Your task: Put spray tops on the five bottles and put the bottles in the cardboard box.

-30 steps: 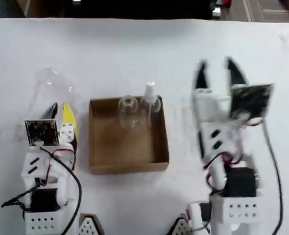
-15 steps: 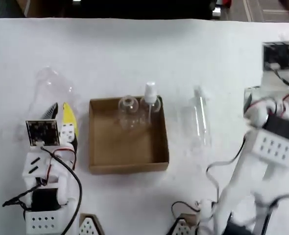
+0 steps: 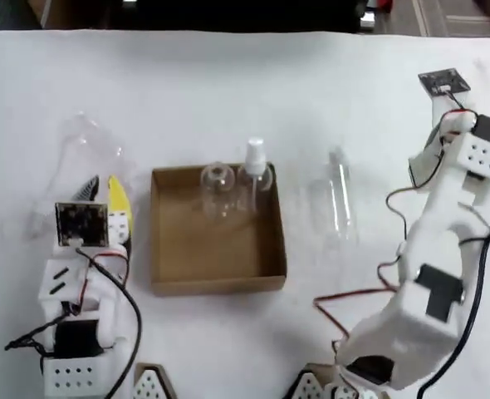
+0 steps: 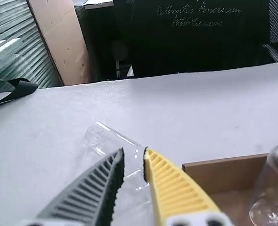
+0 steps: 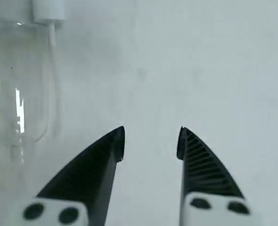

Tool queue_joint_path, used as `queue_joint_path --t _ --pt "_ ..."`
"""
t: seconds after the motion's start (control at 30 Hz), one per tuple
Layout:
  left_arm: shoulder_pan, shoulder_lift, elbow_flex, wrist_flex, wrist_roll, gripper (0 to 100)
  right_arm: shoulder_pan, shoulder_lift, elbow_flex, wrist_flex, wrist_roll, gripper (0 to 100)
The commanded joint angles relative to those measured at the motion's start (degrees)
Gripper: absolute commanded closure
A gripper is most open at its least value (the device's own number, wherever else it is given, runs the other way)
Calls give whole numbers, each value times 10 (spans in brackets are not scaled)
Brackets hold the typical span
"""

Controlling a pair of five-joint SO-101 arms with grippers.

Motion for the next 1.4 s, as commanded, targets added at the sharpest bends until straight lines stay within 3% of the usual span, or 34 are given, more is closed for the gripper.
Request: queue_joint_path --t 0.0,0.13,0.43,0.77,1.1,1.37 --pt "-3 -7 -7 -19 -6 928 -19 53 -76 -17 34 840" --pt "-3 -7 -5 -19 -7 928 -60 120 -147 -17 110 840" --pt "-2 -7 -4 -19 -7 928 -92 340 -379 -15 113 840" --pt "-1 -7 -4 -31 -6 928 -120 478 -671 153 112 840" --pt "15 -7 -4 -31 -6 928 -128 522 -668 153 107 843" --pt "21 -7 -4 -29 -6 928 -174 522 -668 155 27 843"
